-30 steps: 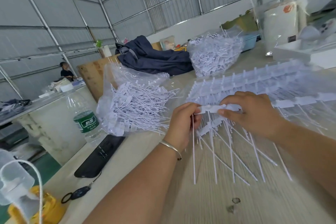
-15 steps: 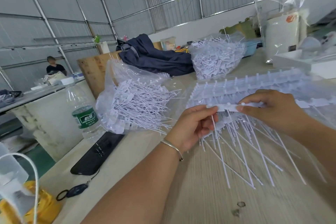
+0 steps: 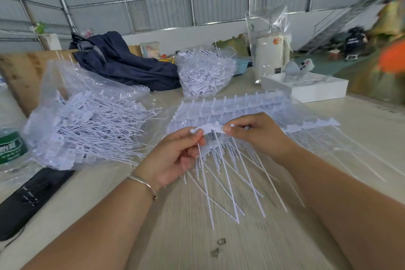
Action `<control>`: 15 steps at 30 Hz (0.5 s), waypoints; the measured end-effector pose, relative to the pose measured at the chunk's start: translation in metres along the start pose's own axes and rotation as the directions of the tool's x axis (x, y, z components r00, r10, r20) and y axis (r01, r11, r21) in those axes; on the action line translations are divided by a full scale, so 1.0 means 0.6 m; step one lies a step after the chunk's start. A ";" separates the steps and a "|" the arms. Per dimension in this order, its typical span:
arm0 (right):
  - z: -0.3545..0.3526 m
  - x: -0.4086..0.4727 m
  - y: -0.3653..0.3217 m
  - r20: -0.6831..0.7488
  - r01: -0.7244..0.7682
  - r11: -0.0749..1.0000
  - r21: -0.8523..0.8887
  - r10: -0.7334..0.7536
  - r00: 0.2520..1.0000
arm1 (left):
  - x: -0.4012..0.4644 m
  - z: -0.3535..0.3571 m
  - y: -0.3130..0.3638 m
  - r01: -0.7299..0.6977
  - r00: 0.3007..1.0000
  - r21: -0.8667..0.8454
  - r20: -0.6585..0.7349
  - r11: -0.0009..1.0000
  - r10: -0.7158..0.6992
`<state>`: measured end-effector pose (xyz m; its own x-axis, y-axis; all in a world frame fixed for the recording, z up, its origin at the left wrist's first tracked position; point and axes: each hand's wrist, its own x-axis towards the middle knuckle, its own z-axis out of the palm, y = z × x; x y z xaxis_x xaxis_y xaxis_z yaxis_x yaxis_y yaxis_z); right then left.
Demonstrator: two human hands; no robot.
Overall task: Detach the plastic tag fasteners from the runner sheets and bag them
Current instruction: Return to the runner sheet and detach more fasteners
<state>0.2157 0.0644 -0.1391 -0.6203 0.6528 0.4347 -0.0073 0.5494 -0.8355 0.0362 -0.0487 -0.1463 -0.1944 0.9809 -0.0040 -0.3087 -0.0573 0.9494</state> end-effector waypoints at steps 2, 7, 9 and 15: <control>0.000 0.001 -0.001 0.006 -0.005 0.999 0.039 0.005 1.000 | 0.000 0.002 0.001 0.002 1.000 -0.037 -0.002 0.999 -0.002; 0.001 0.001 -0.005 0.044 -0.065 0.986 0.156 0.059 0.997 | -0.006 0.008 0.005 0.054 0.998 -0.137 0.045 0.989 -0.048; 0.005 0.001 -0.009 0.090 -0.057 0.983 0.172 0.042 0.995 | -0.009 0.015 0.003 0.105 0.991 -0.182 0.096 0.978 -0.089; 0.014 -0.007 -0.022 0.158 -0.026 0.984 0.175 -0.002 0.987 | -0.009 0.028 -0.008 0.197 0.955 -0.234 0.266 0.952 -0.133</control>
<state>0.2116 0.0500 -0.1327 -0.7365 0.5612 0.3778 -0.1286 0.4322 -0.8926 0.0545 -0.0508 -0.1455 0.1027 0.9936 -0.0464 -0.5503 0.0956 0.8295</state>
